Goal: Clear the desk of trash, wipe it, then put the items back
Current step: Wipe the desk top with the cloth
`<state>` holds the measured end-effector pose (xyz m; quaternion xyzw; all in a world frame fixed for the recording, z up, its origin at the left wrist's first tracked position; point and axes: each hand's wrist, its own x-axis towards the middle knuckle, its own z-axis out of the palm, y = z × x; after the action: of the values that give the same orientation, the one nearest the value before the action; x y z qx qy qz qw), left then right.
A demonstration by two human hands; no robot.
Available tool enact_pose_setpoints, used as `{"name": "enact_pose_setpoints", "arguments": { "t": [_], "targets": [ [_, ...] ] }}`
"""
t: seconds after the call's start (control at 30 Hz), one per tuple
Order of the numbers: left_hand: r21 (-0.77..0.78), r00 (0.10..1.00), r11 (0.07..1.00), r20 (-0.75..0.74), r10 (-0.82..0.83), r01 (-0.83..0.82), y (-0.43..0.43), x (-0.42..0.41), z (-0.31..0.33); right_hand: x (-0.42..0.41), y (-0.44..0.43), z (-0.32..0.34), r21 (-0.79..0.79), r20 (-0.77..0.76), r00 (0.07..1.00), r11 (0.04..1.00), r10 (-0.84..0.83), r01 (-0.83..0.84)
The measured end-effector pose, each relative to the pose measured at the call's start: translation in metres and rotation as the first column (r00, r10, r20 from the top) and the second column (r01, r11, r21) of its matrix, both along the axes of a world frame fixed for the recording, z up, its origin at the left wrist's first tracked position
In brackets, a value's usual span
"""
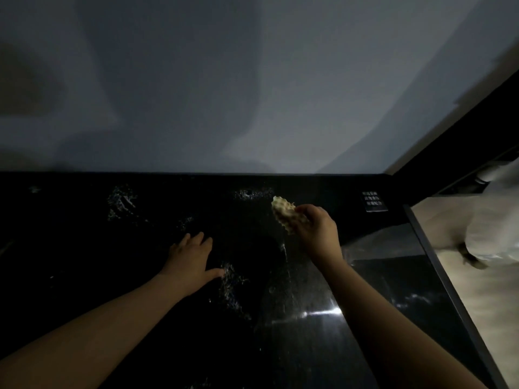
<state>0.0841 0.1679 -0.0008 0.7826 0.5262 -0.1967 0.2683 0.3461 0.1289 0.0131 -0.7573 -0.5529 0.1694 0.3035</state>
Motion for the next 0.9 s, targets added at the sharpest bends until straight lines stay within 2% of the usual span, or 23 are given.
{"name": "enact_pose_setpoints", "arguments": {
  "t": [0.2,0.33,0.4,0.57,0.73,0.9],
  "targets": [
    [0.021,0.999,0.999,0.034,0.041,-0.042,0.041,0.014,-0.021,0.018,0.082,-0.023,-0.023,0.072,0.992,0.995,0.103,-0.101],
    [-0.086,0.999,0.996,-0.037,-0.007,0.004,0.052,0.015,-0.043,0.022,0.122,-0.044,-0.042,0.092,0.987,0.991,0.130,-0.126],
    [-0.093,0.997,0.995,-0.069,-0.034,0.027,0.052,0.016,-0.051,0.023,0.136,-0.053,-0.053,0.099,0.983,0.987,0.156,-0.151],
    [-0.045,0.987,0.997,-0.141,-0.074,0.069,0.048,0.018,-0.059,0.028,0.165,-0.069,-0.078,0.121,0.975,0.981,0.187,-0.179],
    [-0.022,0.990,0.998,-0.128,-0.053,0.051,0.044,0.016,-0.067,0.026,0.180,-0.077,-0.076,0.142,0.973,0.982,0.183,-0.173],
    [-0.029,0.990,0.998,-0.132,-0.052,0.048,0.045,0.017,-0.068,0.018,0.192,-0.085,-0.158,0.172,0.941,0.951,0.290,-0.264]
  ]
}}
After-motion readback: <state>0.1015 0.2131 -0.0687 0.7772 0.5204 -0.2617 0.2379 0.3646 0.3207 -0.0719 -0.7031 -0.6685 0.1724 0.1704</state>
